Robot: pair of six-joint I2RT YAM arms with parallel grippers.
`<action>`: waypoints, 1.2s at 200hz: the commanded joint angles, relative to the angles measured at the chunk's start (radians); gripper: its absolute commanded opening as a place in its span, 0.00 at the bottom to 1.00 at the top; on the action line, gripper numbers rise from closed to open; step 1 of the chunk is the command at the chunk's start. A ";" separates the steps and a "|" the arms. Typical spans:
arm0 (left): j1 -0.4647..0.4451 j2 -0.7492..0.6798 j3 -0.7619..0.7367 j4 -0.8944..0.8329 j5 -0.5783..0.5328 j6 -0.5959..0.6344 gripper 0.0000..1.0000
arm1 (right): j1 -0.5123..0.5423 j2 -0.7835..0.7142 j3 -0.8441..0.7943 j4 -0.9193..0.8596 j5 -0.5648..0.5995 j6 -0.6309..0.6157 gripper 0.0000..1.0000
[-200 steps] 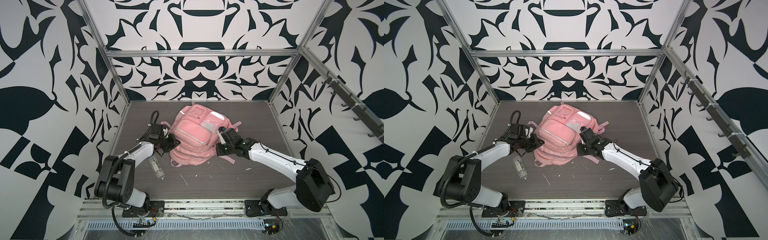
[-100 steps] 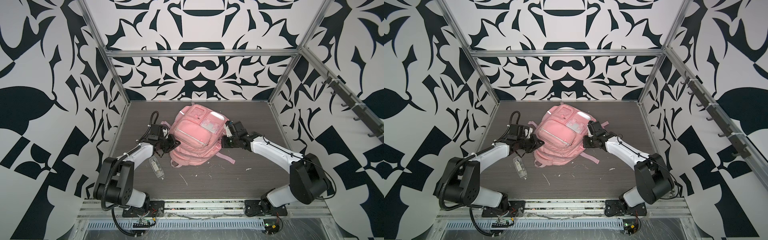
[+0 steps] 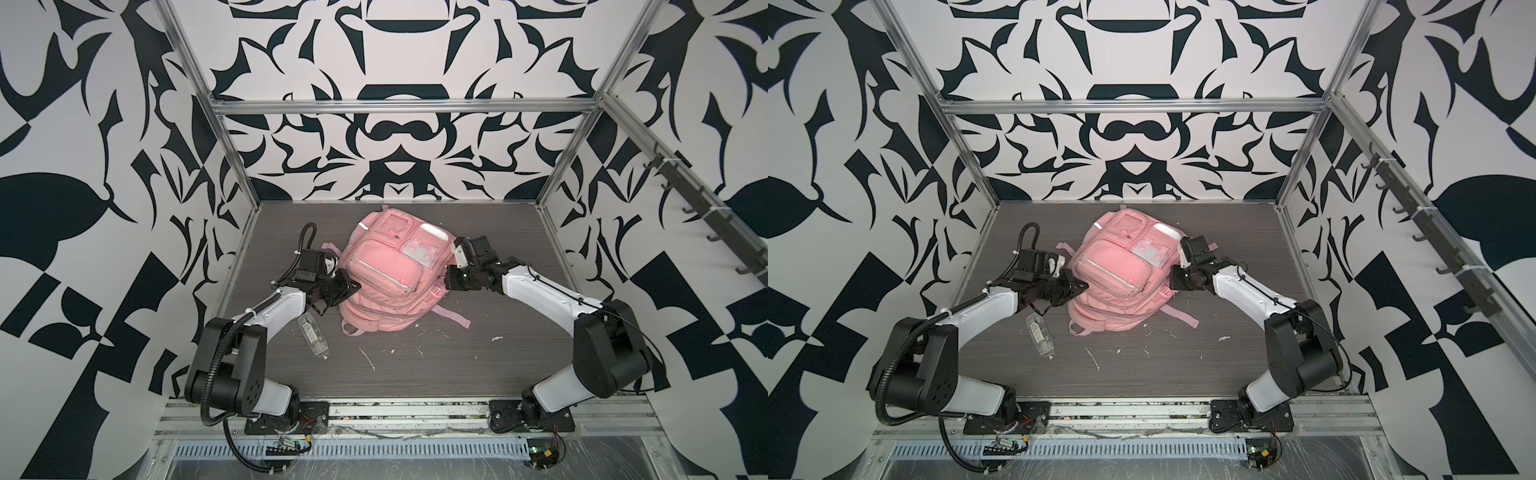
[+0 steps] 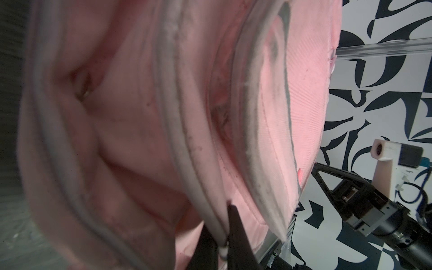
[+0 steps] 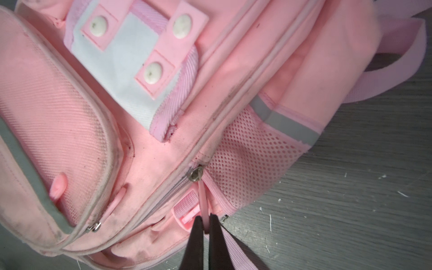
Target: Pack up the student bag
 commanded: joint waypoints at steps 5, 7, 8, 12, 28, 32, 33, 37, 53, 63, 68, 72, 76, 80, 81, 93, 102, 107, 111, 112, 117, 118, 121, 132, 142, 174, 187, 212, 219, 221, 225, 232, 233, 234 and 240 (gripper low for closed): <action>0.023 -0.025 -0.017 -0.021 -0.037 0.008 0.08 | -0.039 -0.043 -0.022 -0.006 0.071 0.031 0.00; 0.023 -0.025 -0.017 -0.021 -0.037 0.008 0.08 | -0.039 -0.044 -0.024 -0.005 0.067 0.033 0.00; 0.023 -0.024 -0.017 -0.021 -0.036 0.007 0.08 | -0.039 -0.046 -0.025 -0.005 0.064 0.033 0.00; 0.023 -0.024 -0.016 -0.022 -0.035 0.007 0.08 | -0.039 -0.050 -0.027 -0.003 0.059 0.035 0.00; 0.023 -0.022 -0.016 -0.019 -0.034 0.008 0.08 | -0.038 -0.071 -0.037 -0.001 0.049 0.047 0.04; 0.023 -0.022 -0.017 -0.020 -0.034 0.008 0.08 | -0.038 -0.076 -0.039 -0.001 0.047 0.049 0.04; 0.023 -0.021 -0.017 -0.020 -0.034 0.008 0.08 | -0.039 -0.078 -0.039 -0.002 0.048 0.049 0.05; 0.023 -0.021 -0.016 -0.020 -0.034 0.008 0.08 | -0.039 -0.083 -0.041 -0.004 0.047 0.051 0.05; 0.023 -0.016 -0.011 -0.021 -0.032 0.009 0.08 | -0.038 -0.106 -0.047 -0.016 0.048 0.052 0.09; 0.023 -0.015 -0.011 -0.020 -0.032 0.010 0.08 | -0.038 -0.118 -0.048 -0.025 0.051 0.052 0.13; 0.023 -0.016 -0.011 -0.020 -0.033 0.010 0.08 | -0.039 -0.125 -0.050 -0.029 0.051 0.051 0.14; 0.023 -0.016 -0.011 -0.020 -0.033 0.010 0.09 | -0.038 -0.131 -0.050 -0.033 0.051 0.051 0.16; 0.023 -0.016 -0.013 -0.020 -0.033 0.010 0.09 | -0.039 -0.137 -0.051 -0.035 0.053 0.051 0.17; 0.023 -0.017 -0.012 -0.019 -0.033 0.010 0.09 | -0.039 -0.142 -0.051 -0.040 0.055 0.051 0.19; 0.023 -0.016 -0.012 -0.019 -0.033 0.010 0.09 | -0.039 -0.144 -0.051 -0.041 0.055 0.051 0.19; 0.023 -0.016 -0.015 -0.018 -0.033 0.010 0.09 | -0.039 -0.164 -0.056 -0.046 0.056 0.050 0.24; 0.023 -0.014 -0.016 -0.016 -0.033 0.011 0.10 | -0.039 -0.178 -0.059 -0.049 0.057 0.050 0.27; 0.023 -0.014 -0.017 -0.016 -0.033 0.009 0.10 | -0.038 -0.184 -0.061 -0.052 0.057 0.049 0.28; 0.023 -0.011 -0.017 -0.015 -0.033 0.009 0.10 | -0.039 -0.189 -0.062 -0.053 0.056 0.049 0.29; 0.023 -0.012 -0.017 -0.015 -0.033 0.009 0.10 | -0.038 -0.189 -0.062 -0.054 0.056 0.049 0.30; 0.023 -0.010 -0.015 -0.014 -0.033 0.009 0.10 | -0.038 -0.197 -0.064 -0.055 0.056 0.049 0.31; 0.023 -0.010 -0.015 -0.015 -0.033 0.009 0.10 | -0.039 -0.199 -0.064 -0.055 0.056 0.049 0.31; 0.023 -0.010 -0.015 -0.014 -0.033 0.009 0.10 | -0.039 -0.202 -0.064 -0.056 0.056 0.050 0.32; 0.023 -0.008 -0.013 -0.013 -0.031 0.008 0.11 | -0.039 -0.212 -0.065 -0.058 0.055 0.050 0.35; 0.023 -0.009 -0.013 -0.013 -0.032 0.006 0.12 | -0.039 -0.221 -0.067 -0.055 0.044 0.051 0.37; 0.023 -0.011 -0.011 -0.014 -0.027 0.007 0.16 | -0.038 -0.261 -0.102 0.036 -0.078 0.060 0.44; 0.023 -0.009 -0.015 -0.013 -0.028 0.006 0.16 | -0.038 -0.288 -0.146 0.136 -0.159 0.086 0.50; 0.023 -0.009 -0.017 -0.012 -0.027 0.004 0.17 | -0.016 -0.288 -0.180 0.242 -0.231 0.133 0.55; 0.022 -0.008 -0.017 -0.012 -0.028 0.003 0.17 | 0.000 -0.278 -0.177 0.248 -0.228 0.135 0.56; 0.022 -0.008 -0.015 -0.012 -0.027 0.003 0.17 | 0.002 -0.276 -0.175 0.249 -0.228 0.135 0.56; 0.022 -0.008 -0.017 -0.012 -0.028 0.003 0.17 | 0.012 -0.269 -0.174 0.252 -0.224 0.134 0.56; 0.022 -0.008 -0.017 -0.012 -0.027 0.002 0.17 | 0.032 -0.255 -0.166 0.256 -0.219 0.132 0.57; 0.022 -0.008 -0.016 -0.012 -0.028 0.002 0.17 | 0.034 -0.252 -0.166 0.256 -0.218 0.132 0.57; 0.022 -0.008 -0.016 -0.012 -0.027 0.002 0.17 | 0.036 -0.250 -0.166 0.256 -0.217 0.132 0.57; 0.022 -0.008 -0.016 -0.012 -0.027 0.001 0.17 | 0.053 -0.237 -0.158 0.257 -0.211 0.131 0.57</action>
